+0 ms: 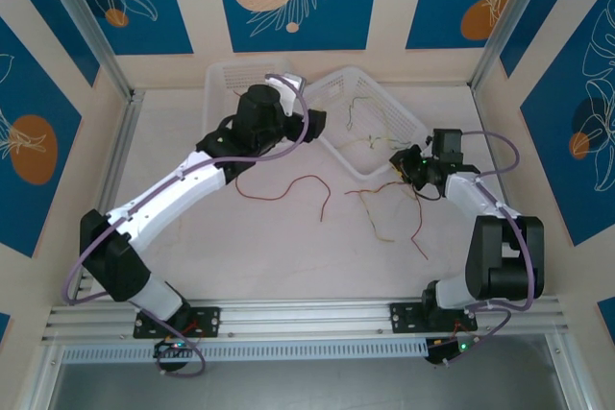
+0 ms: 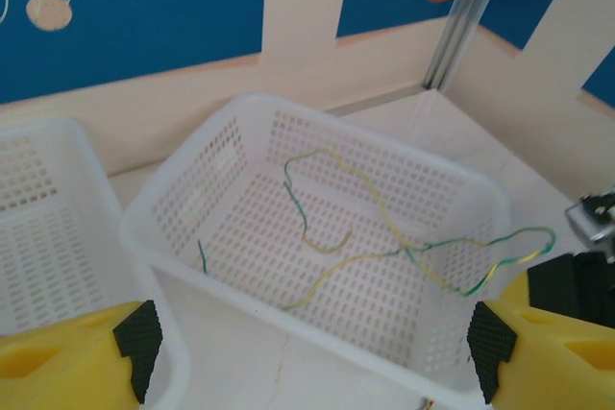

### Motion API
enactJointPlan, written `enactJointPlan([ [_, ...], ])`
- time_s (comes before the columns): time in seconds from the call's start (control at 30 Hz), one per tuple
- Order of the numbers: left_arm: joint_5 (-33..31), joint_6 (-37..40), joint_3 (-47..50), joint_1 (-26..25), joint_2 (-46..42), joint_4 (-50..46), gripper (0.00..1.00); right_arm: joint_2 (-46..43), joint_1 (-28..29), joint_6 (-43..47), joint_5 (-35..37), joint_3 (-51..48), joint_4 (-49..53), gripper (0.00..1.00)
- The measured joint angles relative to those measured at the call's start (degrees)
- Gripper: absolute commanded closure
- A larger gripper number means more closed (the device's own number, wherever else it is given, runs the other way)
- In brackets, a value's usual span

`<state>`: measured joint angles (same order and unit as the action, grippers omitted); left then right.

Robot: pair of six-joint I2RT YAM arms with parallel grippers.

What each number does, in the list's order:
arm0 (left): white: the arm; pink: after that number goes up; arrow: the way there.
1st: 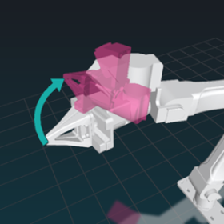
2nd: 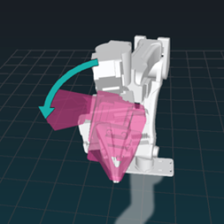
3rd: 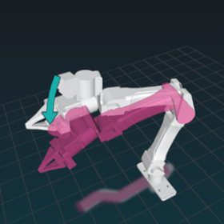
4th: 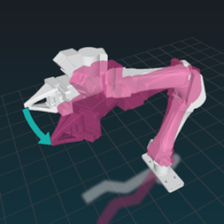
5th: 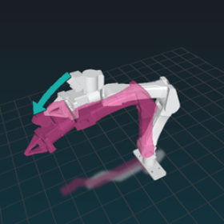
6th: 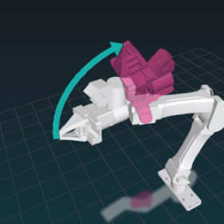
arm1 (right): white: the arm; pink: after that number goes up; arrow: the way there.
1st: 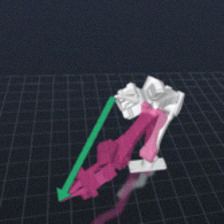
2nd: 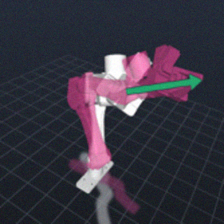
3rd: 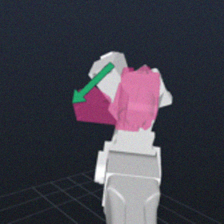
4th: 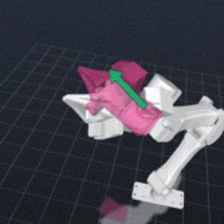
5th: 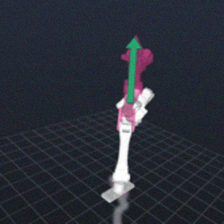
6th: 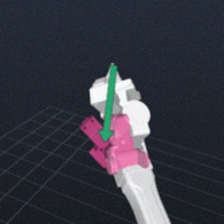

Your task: Untangle the cables

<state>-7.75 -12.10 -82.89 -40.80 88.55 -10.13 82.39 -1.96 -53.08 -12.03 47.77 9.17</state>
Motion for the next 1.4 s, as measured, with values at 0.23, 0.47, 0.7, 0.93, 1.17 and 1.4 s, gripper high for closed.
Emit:
enactJointPlan([
  [0.23,-3.7,-0.2,5.4,0.1,0.0,-1.4,0.15,2.2,1.7,-8.2,1.6,1.0,-3.5,0.83],
  [0.47,-5.9,-0.9,9.7,0.2,-3.3,-1.5,0.2,9.0,6.8,-14.5,1.5,6.1,-7.3,0.82],
  [0.7,-5.6,0.4,16.0,0.2,-8.9,-2.3,0.27,17.1,14.2,-17.9,-1.1,13.3,-9.5,0.75],
  [0.93,-6.1,-1.3,20.6,0.2,-8.8,-8.3,0.19,19.6,19.0,-16.1,0.6,16.7,-7.6,0.48],
  [1.17,-4.9,1.0,22.1,0.2,-3.1,-10.6,0.16,11.9,20.7,-5.2,8.1,16.4,1.8,0.37],
  [1.4,-3.3,6.5,16.5,0.0,10.2,-13.5,0.14,-3.5,25.8,8.2,15.0,9.4,1.8,0.3],
])
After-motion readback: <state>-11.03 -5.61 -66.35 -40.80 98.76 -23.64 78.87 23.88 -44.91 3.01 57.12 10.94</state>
